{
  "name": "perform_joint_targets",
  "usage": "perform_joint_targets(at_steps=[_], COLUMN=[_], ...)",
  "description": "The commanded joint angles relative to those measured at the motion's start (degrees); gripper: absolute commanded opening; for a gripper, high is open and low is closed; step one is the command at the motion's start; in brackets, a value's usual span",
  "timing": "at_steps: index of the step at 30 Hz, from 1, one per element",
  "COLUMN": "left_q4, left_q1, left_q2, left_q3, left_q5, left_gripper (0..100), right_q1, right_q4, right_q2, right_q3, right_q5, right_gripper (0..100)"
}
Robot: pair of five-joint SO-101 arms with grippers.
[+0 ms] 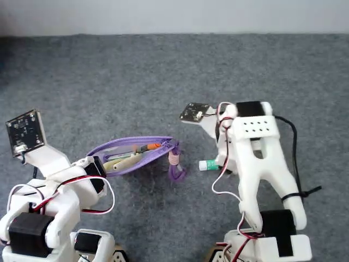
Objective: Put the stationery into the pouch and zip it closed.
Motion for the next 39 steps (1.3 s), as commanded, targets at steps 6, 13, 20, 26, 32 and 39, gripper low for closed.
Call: perform_joint_targets(at_steps=[6, 13, 20, 26, 32, 39], left_q4=[0.9, 0.9, 0.9, 0.9, 0.9, 0.9], left_q1=[-0.5, -2.1, -7.0, -7.0, -7.0, -7.0], left_q2=[-1.1, -1.1, -1.1, -1.1, -1.1, -1.1], left_q3=[-0.5, -0.5, -0.5, -0.5, -0.5, -0.5], left_q5=[0.7, 0.7, 0.4, 0.5, 0.6, 0.6], left_gripper=[1, 1, 1, 1, 1, 1], right_q1=[0.2, -3.1, -6.4, -8.2, -6.5, -2.9], right_q4=[-5.7, -9.4, -10.8, -12.4, -21.1, -21.7], right_q2=[-0.9, 4.4, 9.5, 14.0, 20.7, 17.8], right_q3=[0.7, 0.8, 0.8, 0.8, 0.5, 0.5], right_q5=[10.8, 10.9, 10.9, 10.7, 10.6, 5.9], right_gripper=[21.4, 21.4, 21.4, 21.3, 9.4, 0.9])
